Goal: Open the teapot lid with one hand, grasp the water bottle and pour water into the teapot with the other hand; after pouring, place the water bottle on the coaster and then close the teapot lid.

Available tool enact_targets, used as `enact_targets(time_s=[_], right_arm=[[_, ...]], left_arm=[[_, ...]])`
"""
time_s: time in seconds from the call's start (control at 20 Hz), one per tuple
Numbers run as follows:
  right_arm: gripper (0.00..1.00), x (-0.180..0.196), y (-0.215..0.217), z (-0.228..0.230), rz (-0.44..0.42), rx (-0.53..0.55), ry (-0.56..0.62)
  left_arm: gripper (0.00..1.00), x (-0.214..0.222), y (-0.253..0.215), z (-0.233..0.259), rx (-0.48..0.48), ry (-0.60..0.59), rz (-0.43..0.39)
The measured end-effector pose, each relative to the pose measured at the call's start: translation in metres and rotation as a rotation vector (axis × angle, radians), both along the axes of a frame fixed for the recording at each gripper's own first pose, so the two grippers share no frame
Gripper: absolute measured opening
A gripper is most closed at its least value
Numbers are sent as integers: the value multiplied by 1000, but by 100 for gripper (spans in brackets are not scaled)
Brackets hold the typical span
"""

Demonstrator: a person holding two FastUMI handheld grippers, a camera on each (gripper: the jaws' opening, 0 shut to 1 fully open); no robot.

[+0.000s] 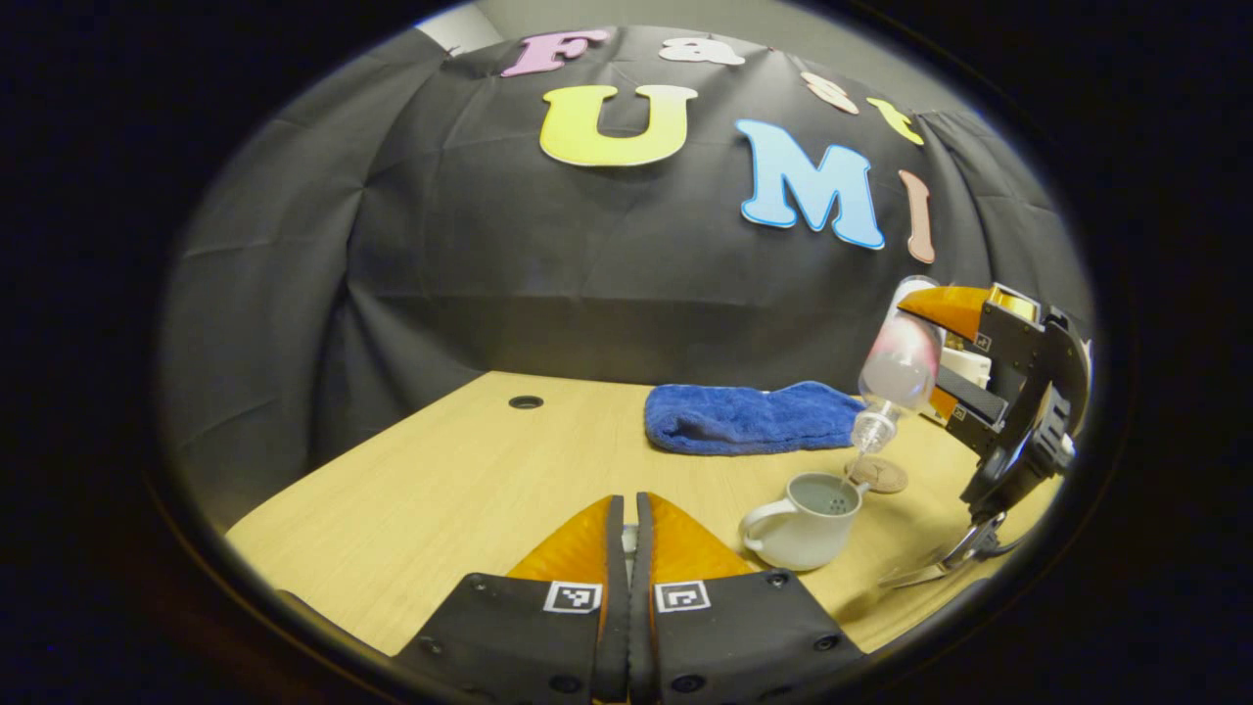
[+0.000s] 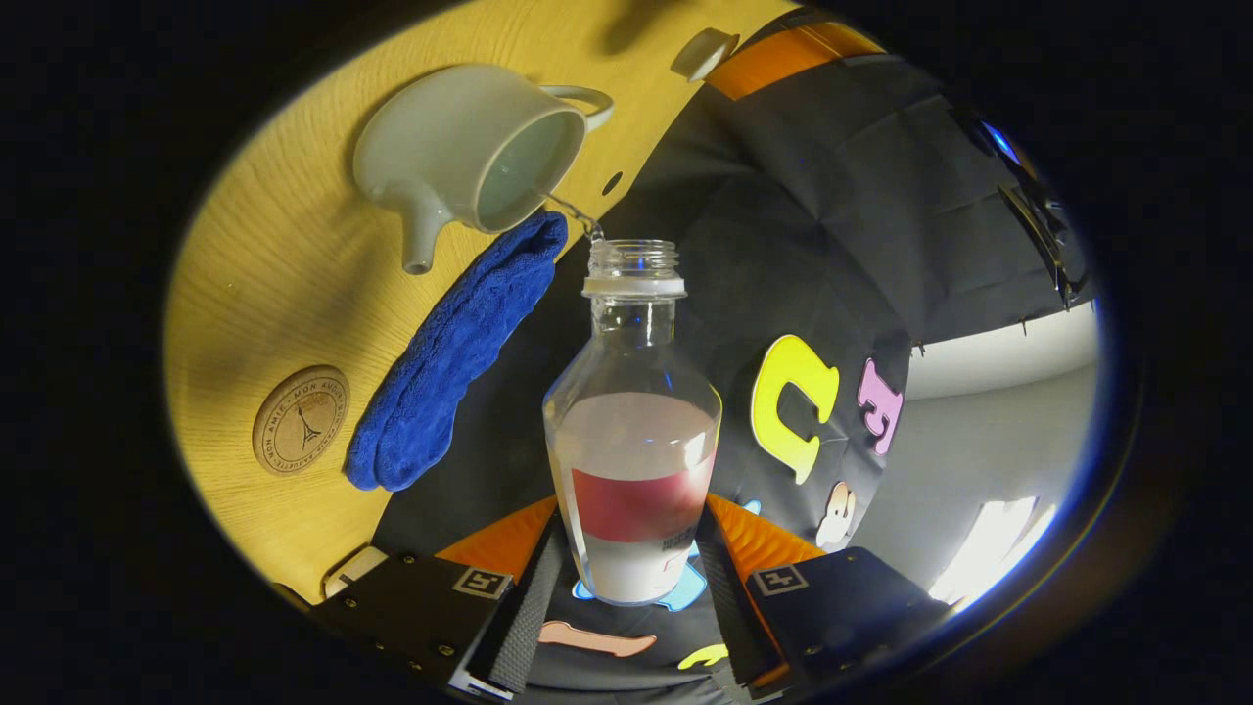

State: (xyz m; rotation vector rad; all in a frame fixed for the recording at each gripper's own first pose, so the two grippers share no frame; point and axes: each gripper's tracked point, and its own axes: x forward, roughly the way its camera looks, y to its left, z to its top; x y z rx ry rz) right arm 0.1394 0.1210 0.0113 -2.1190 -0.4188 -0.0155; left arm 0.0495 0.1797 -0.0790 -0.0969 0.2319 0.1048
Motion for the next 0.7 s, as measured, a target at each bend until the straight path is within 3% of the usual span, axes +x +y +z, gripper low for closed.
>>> enact_targets(time_s=[0.7], right_arm=[[74,1,14,-2,43,-128,-23]], left_arm=[[6,-2,0,-3,-9,5,-3]])
